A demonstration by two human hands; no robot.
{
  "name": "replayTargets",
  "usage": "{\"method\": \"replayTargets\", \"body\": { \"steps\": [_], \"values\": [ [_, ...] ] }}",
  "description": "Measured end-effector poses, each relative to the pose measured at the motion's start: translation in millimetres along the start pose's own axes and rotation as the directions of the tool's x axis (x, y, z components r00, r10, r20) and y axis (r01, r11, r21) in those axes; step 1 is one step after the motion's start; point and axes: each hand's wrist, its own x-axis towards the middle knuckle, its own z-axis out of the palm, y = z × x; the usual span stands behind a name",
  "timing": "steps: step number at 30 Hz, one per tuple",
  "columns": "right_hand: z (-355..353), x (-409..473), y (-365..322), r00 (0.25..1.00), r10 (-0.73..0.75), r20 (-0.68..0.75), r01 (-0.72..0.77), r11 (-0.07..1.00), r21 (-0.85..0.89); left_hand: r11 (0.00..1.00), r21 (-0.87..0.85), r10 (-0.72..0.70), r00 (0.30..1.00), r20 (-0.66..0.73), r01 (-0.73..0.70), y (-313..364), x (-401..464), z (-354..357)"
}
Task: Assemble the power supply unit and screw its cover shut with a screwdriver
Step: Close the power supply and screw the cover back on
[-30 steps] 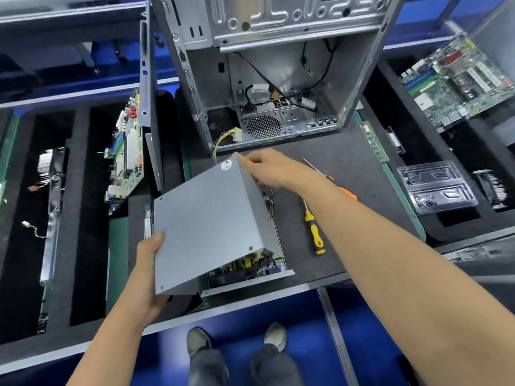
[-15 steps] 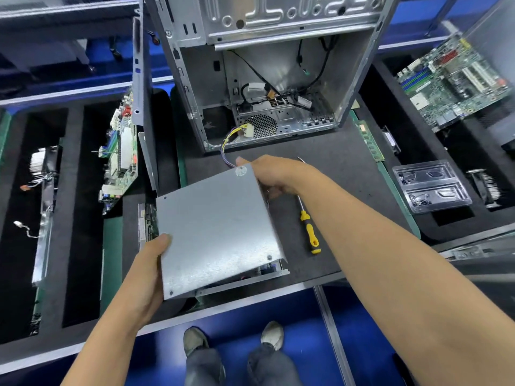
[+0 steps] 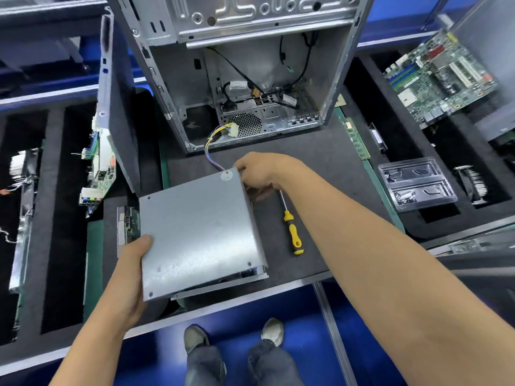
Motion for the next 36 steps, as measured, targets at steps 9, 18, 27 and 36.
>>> {"method": "replayTargets", "body": {
  "steps": [9, 18, 27, 36],
  "values": [
    [1.1, 9.9, 8.8, 0.999, -0.047, 0.02, 0.045, 0.996, 0.077, 0.966, -0.252, 0.009, 0.984, -0.175, -0.054, -5.9, 0.2, 17.0],
    [1.4, 11.1, 18.1, 0.997, -0.071, 0.026, 0.068, 0.991, 0.115, 0.959, -0.276, -0.002, 0.98, -0.199, -0.055, -9.1, -0.4, 13.2],
    [5.2, 3.3, 22.7, 0.996, -0.072, -0.052, 0.079, 0.986, 0.148, 0.98, -0.194, 0.023, 0.994, -0.105, -0.043, -10.2, 0.5, 17.6],
    [0.8, 3.7, 13.2, 0.999, -0.015, 0.032, 0.015, 1.0, 0.005, 0.986, -0.161, 0.011, 0.99, -0.141, -0.034, -14.8, -1.6, 15.2]
  ]
}}
